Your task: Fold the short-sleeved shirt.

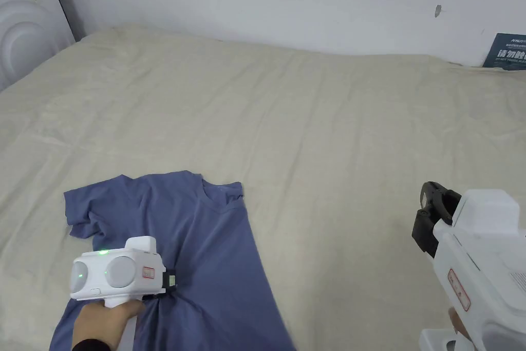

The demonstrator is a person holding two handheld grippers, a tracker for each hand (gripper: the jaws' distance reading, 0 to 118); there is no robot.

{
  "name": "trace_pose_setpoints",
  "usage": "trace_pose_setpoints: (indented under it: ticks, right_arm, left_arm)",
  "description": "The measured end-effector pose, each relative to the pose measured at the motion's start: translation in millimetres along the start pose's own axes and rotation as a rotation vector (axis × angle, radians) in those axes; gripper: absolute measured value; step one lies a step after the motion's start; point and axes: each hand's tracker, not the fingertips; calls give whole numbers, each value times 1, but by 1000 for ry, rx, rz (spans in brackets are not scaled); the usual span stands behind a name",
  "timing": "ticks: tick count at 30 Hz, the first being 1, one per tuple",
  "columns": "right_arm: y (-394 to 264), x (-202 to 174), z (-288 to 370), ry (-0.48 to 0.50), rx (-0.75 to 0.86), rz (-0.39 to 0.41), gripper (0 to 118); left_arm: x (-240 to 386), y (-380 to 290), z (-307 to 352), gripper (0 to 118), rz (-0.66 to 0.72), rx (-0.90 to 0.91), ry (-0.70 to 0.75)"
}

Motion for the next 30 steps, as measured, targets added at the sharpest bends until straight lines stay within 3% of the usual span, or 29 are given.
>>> trace_pose_setpoints:
  ticks: [5, 12, 30]
  right_arm:
    - [2, 7, 4, -4, 11, -8, 0]
    - [6, 18, 14, -19, 30, -33, 0]
    - [33, 77, 94, -145, 140, -21, 0]
  left_arm:
    - [-18, 3, 29, 0, 138, 61, -163]
    - [17, 11, 75, 0, 166, 155, -365]
    - [260, 98, 169, 0, -284, 313, -644]
